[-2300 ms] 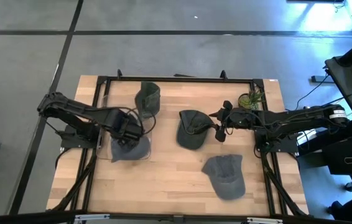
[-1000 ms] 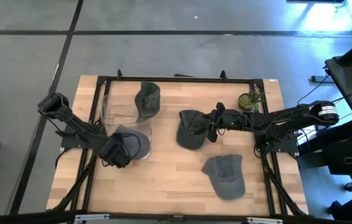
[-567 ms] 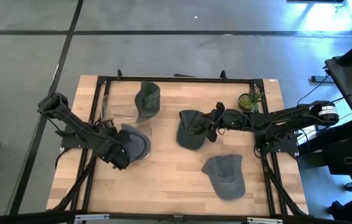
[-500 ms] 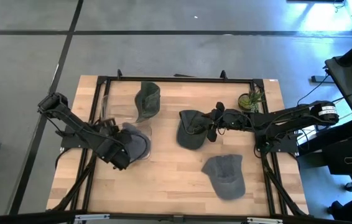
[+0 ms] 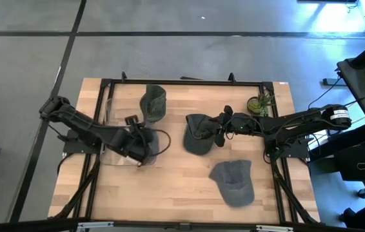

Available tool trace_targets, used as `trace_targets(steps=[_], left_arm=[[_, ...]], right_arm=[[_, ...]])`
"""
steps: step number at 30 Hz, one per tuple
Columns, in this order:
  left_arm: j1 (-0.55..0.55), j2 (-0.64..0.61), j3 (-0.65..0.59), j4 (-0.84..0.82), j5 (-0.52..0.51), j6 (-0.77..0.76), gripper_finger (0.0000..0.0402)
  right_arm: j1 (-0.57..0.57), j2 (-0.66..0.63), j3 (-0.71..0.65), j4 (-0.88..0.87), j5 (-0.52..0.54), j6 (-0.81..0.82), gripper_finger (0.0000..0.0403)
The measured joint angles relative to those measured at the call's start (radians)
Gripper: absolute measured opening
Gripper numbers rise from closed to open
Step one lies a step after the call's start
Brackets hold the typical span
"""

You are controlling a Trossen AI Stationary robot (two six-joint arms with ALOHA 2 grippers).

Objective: Pick & Place hat
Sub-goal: Put the left gray cap into the bottom transparent bin

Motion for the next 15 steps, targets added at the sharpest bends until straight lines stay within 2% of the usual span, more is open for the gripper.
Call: trace_targets(steps=[7,15], left_arm=[[0.068,0.000,0.000,0.253,0.010,0.272,0.0173],[0.101,-0.006,0.004,0.250,0.081,0.321,0.0169]], right_arm=[[0.000,0.000,0.000,0.000,0.000,0.000,0.0211],[0.000,0.000,0.000,-0.002,-0.002,-0.001,0.0211]])
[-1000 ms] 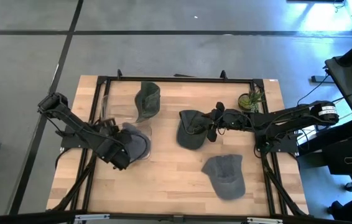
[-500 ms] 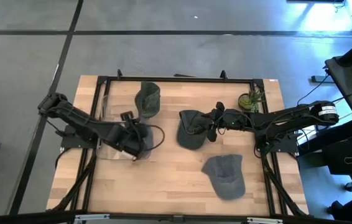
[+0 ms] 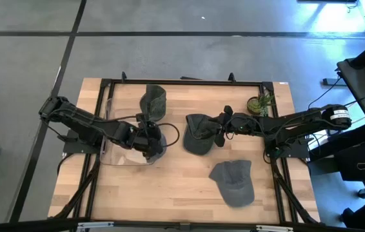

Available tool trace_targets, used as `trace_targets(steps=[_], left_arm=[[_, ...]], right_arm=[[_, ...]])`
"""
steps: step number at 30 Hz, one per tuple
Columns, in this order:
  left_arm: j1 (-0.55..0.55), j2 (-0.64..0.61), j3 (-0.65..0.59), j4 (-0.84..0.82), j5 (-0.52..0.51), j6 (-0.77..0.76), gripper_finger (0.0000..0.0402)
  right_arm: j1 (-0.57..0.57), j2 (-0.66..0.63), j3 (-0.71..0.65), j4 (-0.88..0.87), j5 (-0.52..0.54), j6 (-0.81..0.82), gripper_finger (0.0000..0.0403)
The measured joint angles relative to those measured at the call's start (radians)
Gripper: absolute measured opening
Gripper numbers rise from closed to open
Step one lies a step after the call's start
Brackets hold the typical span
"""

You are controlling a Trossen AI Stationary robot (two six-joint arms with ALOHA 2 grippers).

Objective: Pick & Place hat
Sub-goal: Put the left gray cap into the bottom transparent bin

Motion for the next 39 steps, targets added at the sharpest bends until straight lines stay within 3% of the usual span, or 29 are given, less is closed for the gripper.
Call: trace_targets(steps=[8,12,20,39], left_arm=[[-0.001,-0.003,0.118,-0.216,0.069,-0.084,0.0169],[0.000,-0.005,0.160,-0.239,0.126,-0.098,0.0169],[0.010,-0.004,0.213,-0.175,0.074,-0.032,0.0171],[0.105,-0.014,0.213,0.007,0.076,0.140,0.0167]], right_arm=[[0.000,0.000,0.000,-0.004,-0.001,0.000,0.0211],[0.000,0.000,0.000,-0.003,-0.001,0.000,0.0211],[0.000,0.000,0.000,-0.003,-0.001,0.000,0.0211],[0.000,0.000,0.000,-0.002,-0.007,-0.005,0.0211]])
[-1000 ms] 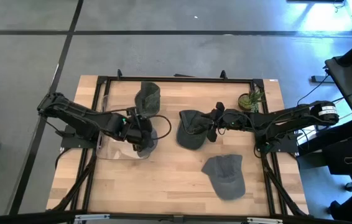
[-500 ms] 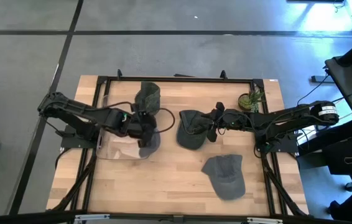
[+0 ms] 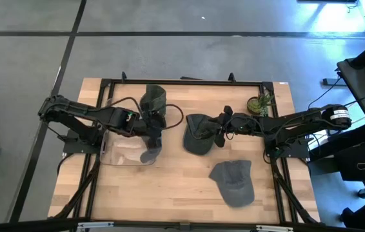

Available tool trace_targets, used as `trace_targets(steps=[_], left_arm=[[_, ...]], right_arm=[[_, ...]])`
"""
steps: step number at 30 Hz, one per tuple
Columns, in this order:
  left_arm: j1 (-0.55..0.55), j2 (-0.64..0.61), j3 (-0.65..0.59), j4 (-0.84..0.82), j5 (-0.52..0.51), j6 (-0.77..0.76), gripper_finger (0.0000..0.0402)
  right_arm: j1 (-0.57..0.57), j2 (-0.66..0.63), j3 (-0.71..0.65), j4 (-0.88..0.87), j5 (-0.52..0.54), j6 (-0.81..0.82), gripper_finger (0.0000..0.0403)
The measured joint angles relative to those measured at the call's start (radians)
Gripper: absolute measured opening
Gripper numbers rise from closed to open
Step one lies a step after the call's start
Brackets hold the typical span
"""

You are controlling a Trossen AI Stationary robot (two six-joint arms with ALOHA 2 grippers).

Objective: Pick & Place hat
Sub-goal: Put the left gray cap into the bottom transparent bin, then adjust the black cap in the top transparent bin

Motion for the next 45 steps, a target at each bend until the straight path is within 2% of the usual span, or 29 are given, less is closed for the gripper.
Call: trace_targets(steps=[2,7,9,14,15,19,23,28,33,36,39,43,45], left_arm=[[0.003,-0.008,0.019,-0.081,0.014,-0.067,0.0168],[-0.038,-0.035,0.120,-0.566,0.136,-0.446,0.0170],[-0.075,-0.035,0.134,-0.698,0.169,-0.577,0.0169],[-0.108,-0.084,-0.067,-0.586,0.484,-0.656,0.0167],[-0.108,-0.080,-0.107,-0.591,0.519,-0.692,0.0168],[-0.138,-0.069,-0.225,-0.597,0.555,-0.777,0.0170],[-0.161,-0.059,-0.287,-0.602,0.595,-0.811,0.0169],[-0.184,-0.058,-0.291,-0.578,0.544,-0.818,0.0167],[-0.198,-0.058,-0.233,-0.589,0.514,-0.817,0.0170],[-0.203,-0.059,-0.196,-0.555,0.411,-0.760,0.0170],[-0.192,-0.059,-0.165,-0.484,0.276,-0.635,0.0168],[-0.117,-0.059,-0.127,-0.338,0.069,-0.473,0.0167],[-0.066,-0.059,-0.111,-0.230,0.045,-0.327,0.0167]], right_arm=[[0.000,0.000,0.000,0.000,0.000,0.004,0.0211],[0.000,0.000,0.000,-0.001,-0.001,0.005,0.0211],[0.000,0.000,0.000,-0.001,-0.001,0.005,0.0211],[0.000,0.000,0.000,0.003,0.000,0.000,0.0211],[0.000,0.000,0.000,0.002,0.001,0.002,0.0211],[0.000,0.000,0.000,0.010,0.002,-0.003,0.0211],[0.000,0.000,0.000,0.011,0.001,0.005,0.0211],[0.000,0.000,0.000,0.012,0.001,0.007,0.0211],[0.000,0.000,0.000,0.012,0.000,0.008,0.0211],[0.000,0.000,0.000,0.012,0.005,0.007,0.0211],[0.000,0.000,0.000,0.015,0.010,0.006,0.0211],[0.000,0.000,0.000,0.027,0.010,0.006,0.0211],[0.000,0.000,0.000,0.030,0.010,0.005,0.0211]])
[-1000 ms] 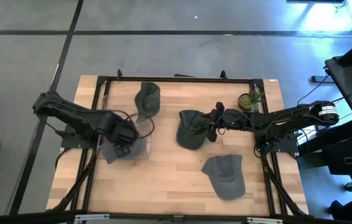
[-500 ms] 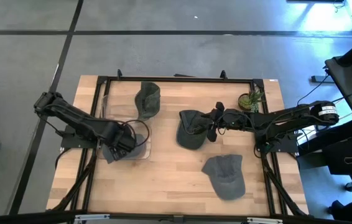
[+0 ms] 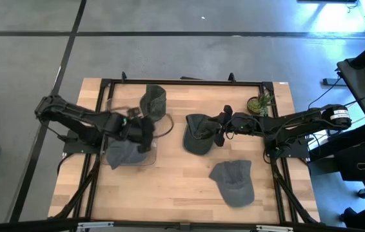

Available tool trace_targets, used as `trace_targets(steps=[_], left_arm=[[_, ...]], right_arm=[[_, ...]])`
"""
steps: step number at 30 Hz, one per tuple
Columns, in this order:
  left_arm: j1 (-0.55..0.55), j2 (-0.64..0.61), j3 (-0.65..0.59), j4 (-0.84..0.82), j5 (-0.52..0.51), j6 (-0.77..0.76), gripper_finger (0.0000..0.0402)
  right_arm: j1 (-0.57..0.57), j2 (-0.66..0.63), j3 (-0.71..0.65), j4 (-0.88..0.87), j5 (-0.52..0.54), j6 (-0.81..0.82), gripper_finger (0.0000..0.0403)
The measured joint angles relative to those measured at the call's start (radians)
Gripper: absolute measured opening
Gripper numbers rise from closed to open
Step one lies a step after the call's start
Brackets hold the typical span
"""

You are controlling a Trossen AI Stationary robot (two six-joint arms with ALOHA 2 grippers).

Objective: Pick & Place hat
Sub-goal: Adjust the black cap in the top transparent bin

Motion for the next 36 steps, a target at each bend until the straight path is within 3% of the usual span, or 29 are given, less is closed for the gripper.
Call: trace_targets(steps=[3,8,14,21,25,28,32,36], left_arm=[[0.085,0.000,0.019,0.232,0.050,0.275,0.0167],[0.250,0.002,0.040,0.567,0.133,0.598,0.0166],[0.443,0.094,0.040,0.697,0.253,0.767,0.0166],[0.578,0.260,0.154,0.580,0.268,0.847,0.0166],[0.602,0.344,0.237,0.445,0.255,0.875,0.0166],[0.602,0.391,0.303,0.289,0.189,0.884,0.0166],[0.590,0.416,0.358,0.071,0.090,0.813,0.0167],[0.579,0.408,0.384,-0.125,0.080,0.703,0.0168]], right_arm=[[0.000,0.000,0.000,-0.001,0.000,0.000,0.0211],[0.000,0.000,0.000,-0.001,0.000,-0.003,0.0211],[0.000,0.000,0.000,-0.002,0.000,-0.002,0.0211],[-0.004,0.000,0.000,-0.003,0.008,-0.003,0.0211],[-0.021,0.001,0.000,-0.012,0.011,-0.001,0.0211],[-0.033,0.001,0.000,-0.015,0.011,-0.001,0.0211],[-0.040,0.001,0.000,-0.023,0.011,0.001,0.0211],[-0.040,0.001,0.000,-0.025,0.011,0.001,0.0211]])
